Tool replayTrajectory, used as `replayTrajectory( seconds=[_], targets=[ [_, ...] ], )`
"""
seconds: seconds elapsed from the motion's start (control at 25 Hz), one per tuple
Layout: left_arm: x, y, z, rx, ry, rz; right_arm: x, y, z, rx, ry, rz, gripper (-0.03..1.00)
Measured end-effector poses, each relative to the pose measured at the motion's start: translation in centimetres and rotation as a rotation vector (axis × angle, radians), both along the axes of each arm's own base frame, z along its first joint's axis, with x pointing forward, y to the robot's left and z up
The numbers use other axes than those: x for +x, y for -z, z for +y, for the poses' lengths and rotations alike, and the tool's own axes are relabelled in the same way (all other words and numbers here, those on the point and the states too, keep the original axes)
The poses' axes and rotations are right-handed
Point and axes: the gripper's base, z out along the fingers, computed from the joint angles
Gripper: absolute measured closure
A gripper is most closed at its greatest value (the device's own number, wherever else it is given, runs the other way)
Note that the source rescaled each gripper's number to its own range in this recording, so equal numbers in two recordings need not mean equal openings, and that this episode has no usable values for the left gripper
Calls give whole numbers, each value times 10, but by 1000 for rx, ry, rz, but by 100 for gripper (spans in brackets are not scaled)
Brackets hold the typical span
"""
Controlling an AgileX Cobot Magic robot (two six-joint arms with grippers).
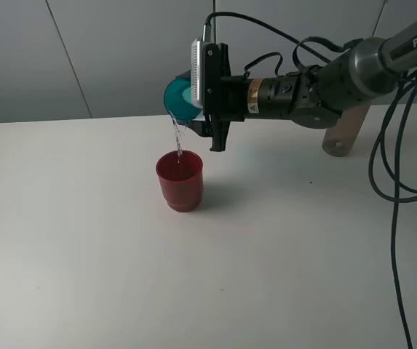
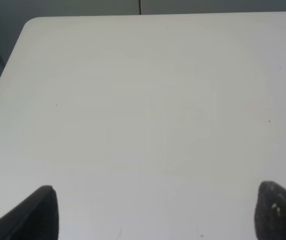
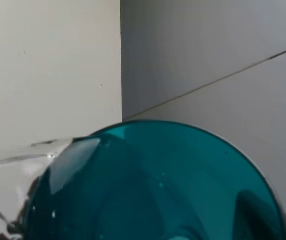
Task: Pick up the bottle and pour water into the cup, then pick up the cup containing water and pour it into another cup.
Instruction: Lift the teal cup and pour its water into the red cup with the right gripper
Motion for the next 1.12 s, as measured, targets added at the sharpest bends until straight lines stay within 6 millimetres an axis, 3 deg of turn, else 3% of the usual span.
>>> replayTrajectory(
  seconds=[1.12],
  targets=[
    [0, 0, 0, -2, -1, 0, -2, -5, 6, -121, -109, -286, 85]
  ],
)
